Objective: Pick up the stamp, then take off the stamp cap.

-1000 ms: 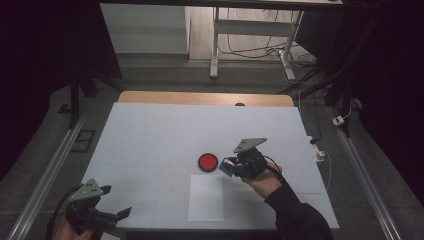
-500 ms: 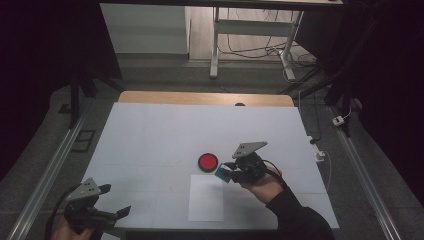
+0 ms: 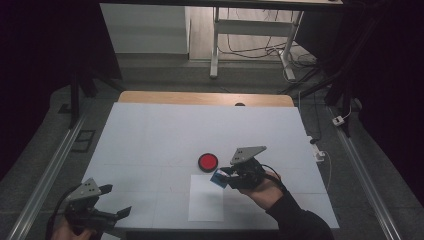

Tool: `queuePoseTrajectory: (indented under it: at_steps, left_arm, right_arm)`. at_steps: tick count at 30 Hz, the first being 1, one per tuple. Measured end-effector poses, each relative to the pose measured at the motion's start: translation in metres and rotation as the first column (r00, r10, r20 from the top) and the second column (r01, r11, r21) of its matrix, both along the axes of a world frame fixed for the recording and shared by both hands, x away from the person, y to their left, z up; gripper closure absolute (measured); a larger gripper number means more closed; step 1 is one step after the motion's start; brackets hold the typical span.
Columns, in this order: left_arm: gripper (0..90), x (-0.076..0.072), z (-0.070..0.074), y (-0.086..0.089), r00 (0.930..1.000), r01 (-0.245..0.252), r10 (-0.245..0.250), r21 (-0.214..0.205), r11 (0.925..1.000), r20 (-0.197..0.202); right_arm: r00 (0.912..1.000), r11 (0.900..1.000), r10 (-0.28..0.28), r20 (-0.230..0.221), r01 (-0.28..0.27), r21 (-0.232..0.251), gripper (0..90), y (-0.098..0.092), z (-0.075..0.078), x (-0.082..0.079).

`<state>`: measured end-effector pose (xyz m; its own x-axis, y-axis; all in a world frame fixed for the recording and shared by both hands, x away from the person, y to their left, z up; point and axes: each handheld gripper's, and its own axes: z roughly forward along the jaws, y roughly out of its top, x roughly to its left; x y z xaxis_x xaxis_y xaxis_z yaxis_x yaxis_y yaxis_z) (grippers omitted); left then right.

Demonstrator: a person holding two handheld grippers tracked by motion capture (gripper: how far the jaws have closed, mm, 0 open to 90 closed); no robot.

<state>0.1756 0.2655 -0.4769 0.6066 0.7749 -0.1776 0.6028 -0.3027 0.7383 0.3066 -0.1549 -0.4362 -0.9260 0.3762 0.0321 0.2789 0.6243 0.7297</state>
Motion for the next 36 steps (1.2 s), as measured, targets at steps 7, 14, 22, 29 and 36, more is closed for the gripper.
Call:
queuePoseTrajectory:
  at_steps: [7, 14, 22, 29, 36]
  left_arm:
    - [0.3, -0.001, 0.0, -0.002, 1.0, 0.006, -0.006, 0.015, 0.9999, 0.006]
    - [1.6, -0.001, 0.0, -0.003, 1.0, 0.003, -0.003, 0.027, 0.9996, 0.008]
    - [0.0, 0.0, 0.001, -0.003, 0.9998, 0.02, -0.02, 0.015, 0.9997, -0.002]
    - [0.0, 0.001, 0.001, -0.003, 0.9992, 0.038, -0.038, -0.011, 0.9992, -0.006]
    - [0.0, 0.003, 0.004, -0.006, 0.9988, 0.047, -0.047, -0.011, 0.9988, 0.012]
  right_arm:
    - [0.9992, 0.9991, 0.04, 0.007, -0.04, 0.013, 69.8, 0.006, 0.003, -0.007]
    - [0.9978, 0.9979, 0.063, 0.02, -0.063, 0.014, 69.8, 0.009, 0.005, -0.012]
    - [0.9974, 0.9976, 0.069, 0.021, -0.069, 0.009, 69.7, 0.008, 0.006, -0.012]
    - [0.9972, 0.9974, 0.07, 0.026, -0.07, 0.013, 69.7, 0.008, 0.008, -0.012]
    - [0.9973, 0.9973, 0.07, 0.023, -0.07, 0.021, 69.7, 0.007, 0.009, -0.013]
